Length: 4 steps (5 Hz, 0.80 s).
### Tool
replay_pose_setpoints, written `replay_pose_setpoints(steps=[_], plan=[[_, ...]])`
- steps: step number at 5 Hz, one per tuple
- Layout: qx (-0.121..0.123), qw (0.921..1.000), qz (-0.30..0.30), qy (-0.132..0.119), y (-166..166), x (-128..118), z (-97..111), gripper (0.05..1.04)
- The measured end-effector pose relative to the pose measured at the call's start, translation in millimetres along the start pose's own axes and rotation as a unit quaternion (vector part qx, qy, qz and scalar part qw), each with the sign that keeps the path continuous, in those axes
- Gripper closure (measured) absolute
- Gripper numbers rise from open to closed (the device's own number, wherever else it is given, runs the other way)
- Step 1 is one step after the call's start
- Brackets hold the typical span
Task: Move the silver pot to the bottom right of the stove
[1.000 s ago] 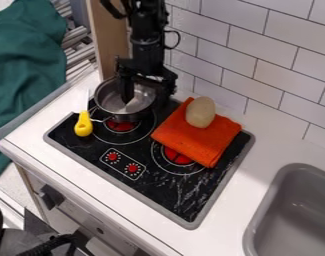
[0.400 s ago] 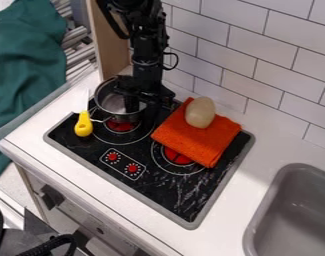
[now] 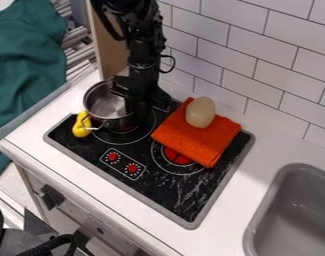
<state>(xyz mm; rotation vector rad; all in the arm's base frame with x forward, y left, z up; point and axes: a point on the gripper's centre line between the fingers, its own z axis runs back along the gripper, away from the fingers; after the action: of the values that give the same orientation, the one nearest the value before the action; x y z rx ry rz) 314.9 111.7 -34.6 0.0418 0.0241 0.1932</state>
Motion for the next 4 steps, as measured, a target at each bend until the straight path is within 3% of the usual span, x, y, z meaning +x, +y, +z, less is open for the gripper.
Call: replay_pose_setpoints(steps=[1,2,3,4], plan=[[-0.007,0.9981,0.008,-0.06,-4.2,-4.8,43.3,1.027],[0.001,0.9953,0.013,-0.096,-19.1,-39.9,96.4,1.028],[-0.006,0.9965,0.004,-0.083,-47.9,-91.8,112.5,1.028],[-0.016,0.9979,0.014,-0.061,-77.8,-134.9,104.2,1.028]])
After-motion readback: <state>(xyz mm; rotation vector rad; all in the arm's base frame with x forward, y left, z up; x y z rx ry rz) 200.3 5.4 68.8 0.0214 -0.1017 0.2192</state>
